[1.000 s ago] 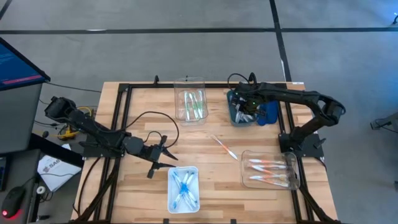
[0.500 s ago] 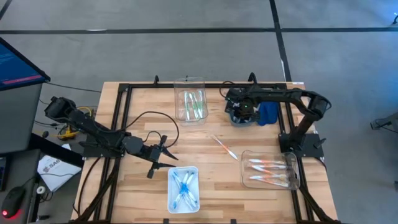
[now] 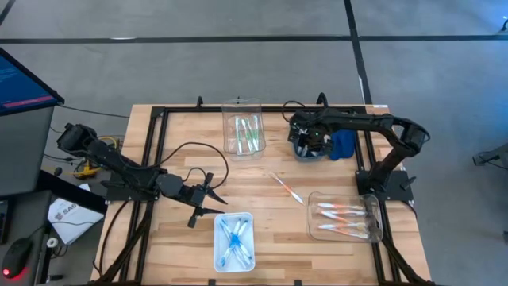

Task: Pick & Place Toothbrushes
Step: Put the purple toothbrush into the green bin, then put the orange toothbrush into the bottom transparent bin

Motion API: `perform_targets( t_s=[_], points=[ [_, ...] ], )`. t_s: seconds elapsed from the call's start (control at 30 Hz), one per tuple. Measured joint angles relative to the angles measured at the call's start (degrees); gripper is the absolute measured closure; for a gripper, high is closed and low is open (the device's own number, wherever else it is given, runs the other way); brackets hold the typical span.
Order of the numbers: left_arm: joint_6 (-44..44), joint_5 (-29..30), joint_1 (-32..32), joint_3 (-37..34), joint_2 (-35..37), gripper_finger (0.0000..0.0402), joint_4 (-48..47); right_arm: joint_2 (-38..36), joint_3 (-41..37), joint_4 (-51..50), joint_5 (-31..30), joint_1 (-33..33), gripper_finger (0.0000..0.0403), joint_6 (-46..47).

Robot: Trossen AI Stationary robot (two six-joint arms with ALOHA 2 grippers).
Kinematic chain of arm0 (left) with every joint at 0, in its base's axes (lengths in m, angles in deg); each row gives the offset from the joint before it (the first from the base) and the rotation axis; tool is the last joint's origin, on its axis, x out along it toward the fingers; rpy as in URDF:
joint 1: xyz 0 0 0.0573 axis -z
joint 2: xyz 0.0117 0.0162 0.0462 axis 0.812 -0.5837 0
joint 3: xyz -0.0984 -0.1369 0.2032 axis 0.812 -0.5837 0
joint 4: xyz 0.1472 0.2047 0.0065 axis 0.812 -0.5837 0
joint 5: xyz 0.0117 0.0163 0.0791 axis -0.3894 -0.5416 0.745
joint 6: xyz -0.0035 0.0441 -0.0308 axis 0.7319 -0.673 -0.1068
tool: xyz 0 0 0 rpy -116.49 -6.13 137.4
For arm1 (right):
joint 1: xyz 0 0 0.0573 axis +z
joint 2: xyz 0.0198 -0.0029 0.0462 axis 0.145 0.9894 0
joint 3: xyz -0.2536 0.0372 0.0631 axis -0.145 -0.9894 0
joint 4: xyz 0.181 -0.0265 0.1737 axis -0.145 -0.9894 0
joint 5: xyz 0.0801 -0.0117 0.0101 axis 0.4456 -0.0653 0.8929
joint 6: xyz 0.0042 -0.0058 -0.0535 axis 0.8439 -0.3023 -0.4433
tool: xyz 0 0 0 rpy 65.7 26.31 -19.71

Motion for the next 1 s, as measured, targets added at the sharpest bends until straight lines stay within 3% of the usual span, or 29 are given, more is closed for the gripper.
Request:
perform_targets(
  t_s=[0.4,0.6,0.77,1.0],
  points=[
    [0.0,0.0,0.0,0.0,0.0,0.0271,0.0,-10.1,0.0,0.8,-0.3,-1.7,0.0224,-4.9],
    [-0.5,0.0,0.0,0.0,0.0,0.0271,0.0,-15.6,0.0,4.3,-0.8,-2.0,0.0221,-13.4],
    [-1.5,0.0,0.0,0.0,0.0,0.0271,0.0,-19.3,0.0,11.3,-5.2,-0.4,0.0231,-18.3],
    [-1.6,0.0,0.0,0.0,0.0,0.0271,0.0,-19.0,0.0,19.1,-6.0,3.2,0.0244,-24.0]
  ],
)
